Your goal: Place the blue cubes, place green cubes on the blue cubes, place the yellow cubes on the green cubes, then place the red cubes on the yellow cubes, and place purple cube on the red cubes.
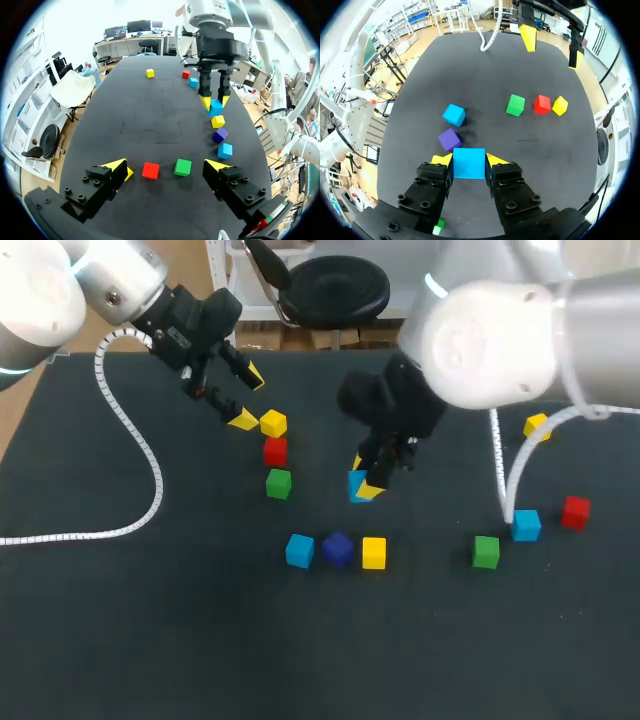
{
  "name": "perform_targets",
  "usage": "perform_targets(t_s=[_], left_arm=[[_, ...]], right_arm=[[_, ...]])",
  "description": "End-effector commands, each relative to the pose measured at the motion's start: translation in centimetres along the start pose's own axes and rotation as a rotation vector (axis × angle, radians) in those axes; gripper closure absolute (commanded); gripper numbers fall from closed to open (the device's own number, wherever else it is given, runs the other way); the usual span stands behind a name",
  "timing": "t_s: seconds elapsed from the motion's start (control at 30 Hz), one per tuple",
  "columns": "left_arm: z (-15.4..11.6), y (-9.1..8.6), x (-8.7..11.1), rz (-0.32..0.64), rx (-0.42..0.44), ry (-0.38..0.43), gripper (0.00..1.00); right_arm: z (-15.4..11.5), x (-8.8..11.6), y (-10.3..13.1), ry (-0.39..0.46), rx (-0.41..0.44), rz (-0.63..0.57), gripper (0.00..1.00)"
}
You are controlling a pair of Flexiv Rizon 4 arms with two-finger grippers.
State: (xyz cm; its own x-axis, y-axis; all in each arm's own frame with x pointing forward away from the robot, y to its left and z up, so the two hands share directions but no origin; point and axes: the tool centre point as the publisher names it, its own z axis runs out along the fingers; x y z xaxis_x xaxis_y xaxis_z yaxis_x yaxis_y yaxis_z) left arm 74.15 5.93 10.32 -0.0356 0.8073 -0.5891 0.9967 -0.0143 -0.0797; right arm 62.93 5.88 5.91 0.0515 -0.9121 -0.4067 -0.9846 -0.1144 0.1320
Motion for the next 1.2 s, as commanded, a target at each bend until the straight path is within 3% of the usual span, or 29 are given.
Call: perform_targets(t_s=[0.03, 0.57, 1.2], left_arm=[[0.0, 0.0, 0.0, 0.0, -0.001, 0.001, 0.0], [0.0, 0.0, 0.0, 0.0, -0.001, 0.001, 0.0], [0.0, 0.0, 0.0, 0.0, -0.001, 0.001, 0.0]], right_arm=[[0.7, 0.5, -1.3, -0.006, -0.02, 0.012, 1.0], [3.2, 2.3, -2.3, 0.006, 0.044, 0.069, 1.0], [3.6, 2.7, -5.4, 0.063, 0.072, 0.055, 1.0]])
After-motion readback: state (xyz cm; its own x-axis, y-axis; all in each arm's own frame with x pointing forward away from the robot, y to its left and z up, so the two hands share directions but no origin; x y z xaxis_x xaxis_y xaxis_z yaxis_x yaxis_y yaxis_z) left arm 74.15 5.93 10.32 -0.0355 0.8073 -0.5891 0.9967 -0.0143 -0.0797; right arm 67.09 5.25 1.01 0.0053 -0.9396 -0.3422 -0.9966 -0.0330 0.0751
